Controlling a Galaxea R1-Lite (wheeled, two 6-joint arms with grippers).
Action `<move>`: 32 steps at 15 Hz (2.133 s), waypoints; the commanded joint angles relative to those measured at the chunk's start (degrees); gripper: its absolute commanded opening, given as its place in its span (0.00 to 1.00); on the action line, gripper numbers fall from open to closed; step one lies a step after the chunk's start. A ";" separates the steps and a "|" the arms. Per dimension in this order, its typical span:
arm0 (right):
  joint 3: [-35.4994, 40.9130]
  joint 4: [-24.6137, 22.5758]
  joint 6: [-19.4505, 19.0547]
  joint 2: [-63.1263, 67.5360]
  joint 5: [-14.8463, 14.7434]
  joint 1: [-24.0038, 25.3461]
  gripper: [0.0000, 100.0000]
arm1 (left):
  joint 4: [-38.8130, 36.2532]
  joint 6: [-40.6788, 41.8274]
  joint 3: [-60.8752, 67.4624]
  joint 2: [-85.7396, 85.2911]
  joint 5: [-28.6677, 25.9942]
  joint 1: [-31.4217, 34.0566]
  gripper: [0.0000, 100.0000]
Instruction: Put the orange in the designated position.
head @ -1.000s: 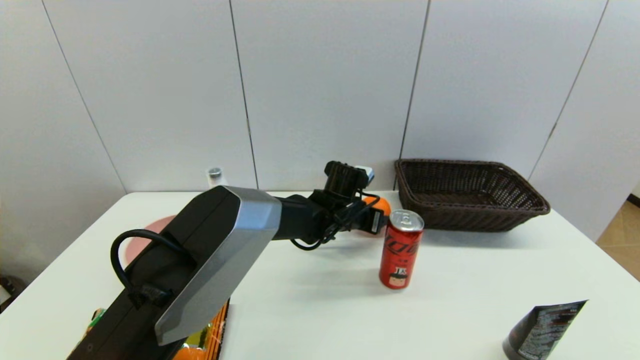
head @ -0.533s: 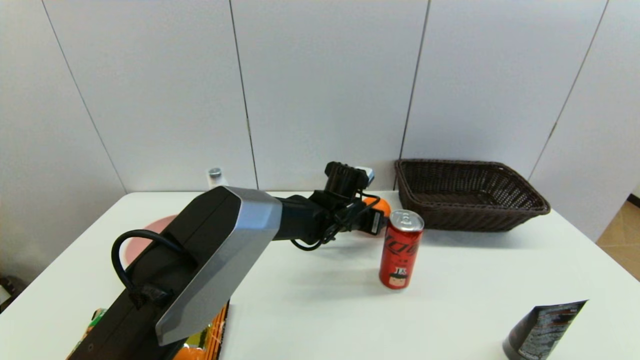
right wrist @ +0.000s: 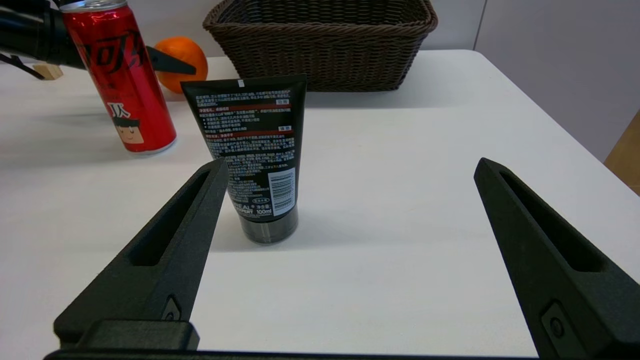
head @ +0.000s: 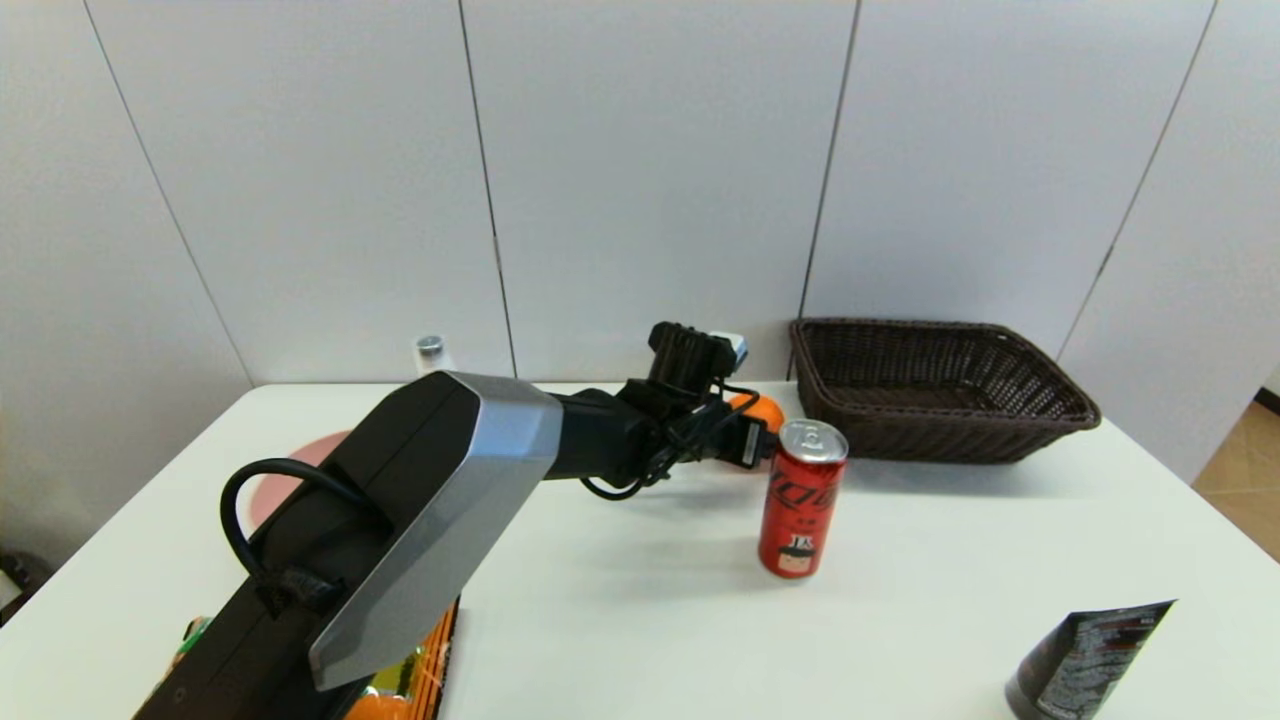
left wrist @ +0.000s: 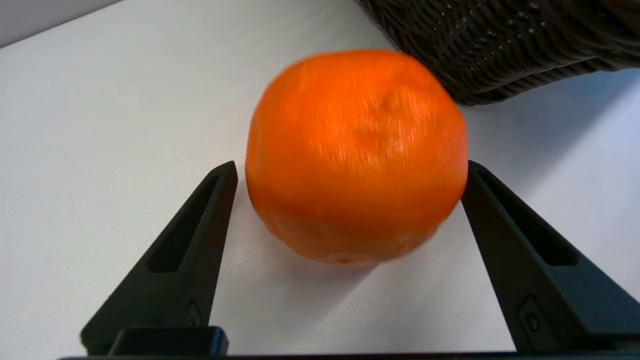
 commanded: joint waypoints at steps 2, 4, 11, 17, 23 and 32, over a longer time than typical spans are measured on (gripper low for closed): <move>0.02 -0.09 0.02 0.07 -0.01 0.00 1.00 | 0.11 -0.30 0.02 -2.11 0.03 -0.02 1.00; 0.02 -0.09 0.02 0.07 -0.01 0.00 1.00 | 0.90 -0.38 0.46 -4.13 0.12 -0.02 1.00; 0.02 0.00 0.02 0.07 -0.01 0.00 1.00 | 2.57 -0.38 4.85 -13.53 0.64 0.16 1.00; 0.02 0.00 0.02 0.07 -0.01 0.00 1.00 | 2.57 -0.74 14.52 -29.71 0.82 2.71 1.00; -0.06 0.00 0.02 0.07 -0.01 0.00 1.00 | 2.48 -0.12 30.69 -54.40 5.74 7.89 1.00; 0.02 0.00 0.02 0.07 -0.01 0.00 1.00 | 2.48 0.58 55.21 -85.87 6.97 25.21 1.00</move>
